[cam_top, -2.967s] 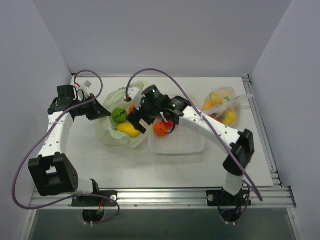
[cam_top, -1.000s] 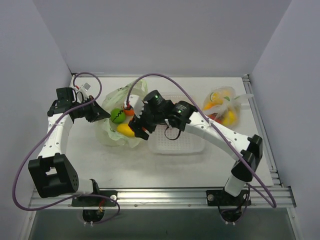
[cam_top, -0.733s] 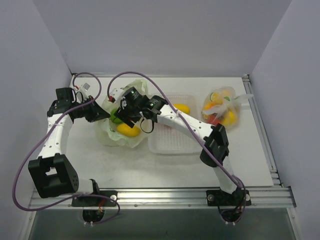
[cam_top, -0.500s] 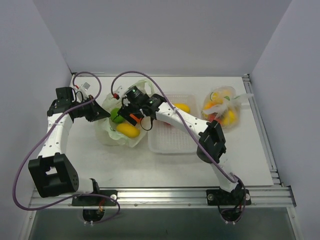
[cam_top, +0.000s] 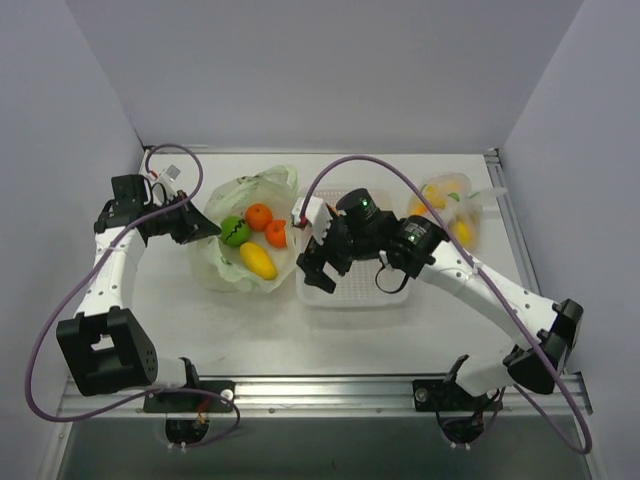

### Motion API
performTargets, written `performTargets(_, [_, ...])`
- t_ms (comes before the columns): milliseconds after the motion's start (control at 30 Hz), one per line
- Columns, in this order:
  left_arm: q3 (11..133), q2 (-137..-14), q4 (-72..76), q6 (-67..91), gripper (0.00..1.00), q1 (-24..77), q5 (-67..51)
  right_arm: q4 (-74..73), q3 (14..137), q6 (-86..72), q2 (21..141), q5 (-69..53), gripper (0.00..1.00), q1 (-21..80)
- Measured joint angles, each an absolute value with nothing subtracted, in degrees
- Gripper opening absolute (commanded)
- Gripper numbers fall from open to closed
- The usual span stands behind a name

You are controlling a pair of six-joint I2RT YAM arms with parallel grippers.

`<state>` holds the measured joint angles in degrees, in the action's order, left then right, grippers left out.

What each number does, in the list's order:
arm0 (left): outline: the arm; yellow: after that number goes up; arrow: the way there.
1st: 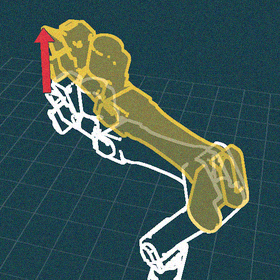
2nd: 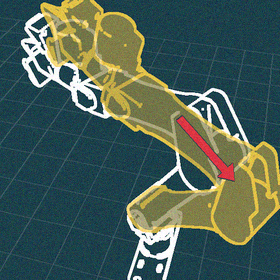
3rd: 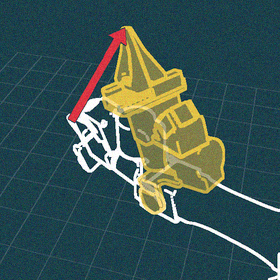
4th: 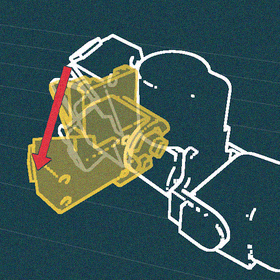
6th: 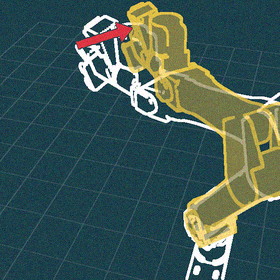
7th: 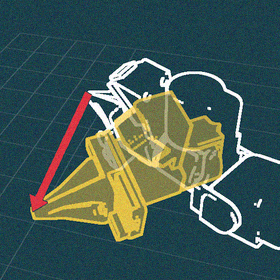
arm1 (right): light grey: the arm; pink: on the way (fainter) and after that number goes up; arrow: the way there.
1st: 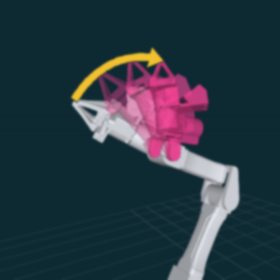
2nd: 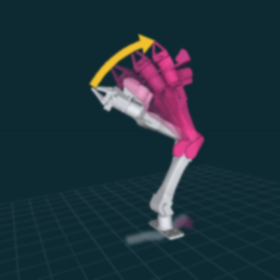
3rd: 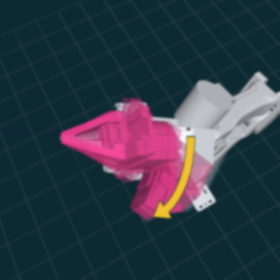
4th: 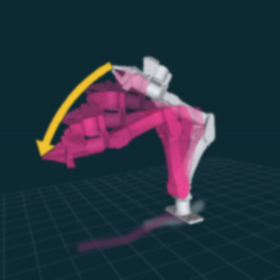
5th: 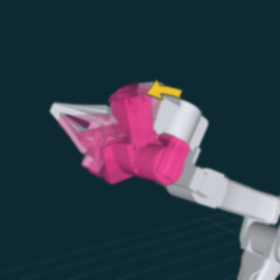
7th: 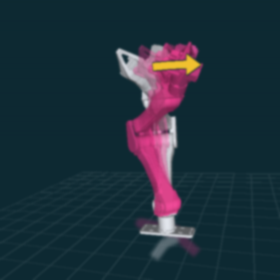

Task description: Place the fake fruits into the plastic bag and tie a complex knot

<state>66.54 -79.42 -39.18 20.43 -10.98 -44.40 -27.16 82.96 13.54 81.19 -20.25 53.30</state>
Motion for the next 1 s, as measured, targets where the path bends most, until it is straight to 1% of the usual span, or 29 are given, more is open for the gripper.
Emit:
performTargets(33, [66.5, -79.4, -39.2, 20.4, 0.05, -11.0, -44.4, -27.3, 81.3, 13.4, 80.8, -20.5, 0.87, 51.4])
performTargets(133, [66.5, -79.4, -39.2, 20.4, 0.05, -11.0, -44.4, -27.1, 77.2, 12.7, 82.9, -19.0, 0.89, 45.1])
performTargets(333, [66.5, -79.4, -39.2, 20.4, 0.05, -11.0, -44.4, -25.3, 77.7, 10.3, 94.1, -11.9, 0.94, 36.8])
performTargets(533, [66.5, -79.3, -39.2, 20.4, 0.05, -11.0, -44.4, -23.6, 83.3, 8.5, 103.9, -9.2, 0.96, 35.0])
performTargets(733, [66.3, -79.3, -39.2, 20.4, 0.05, -11.0, -44.4, -21.4, 90.2, 6.6, 110.9, -6.5, 0.98, 34.9])
performTargets(1000, [66.2, -79.3, -39.2, 20.4, 0.05, -11.2, -44.3, -20.0, 90.5, 5.4, 115.5, -2.4, 0.98, 34.9])
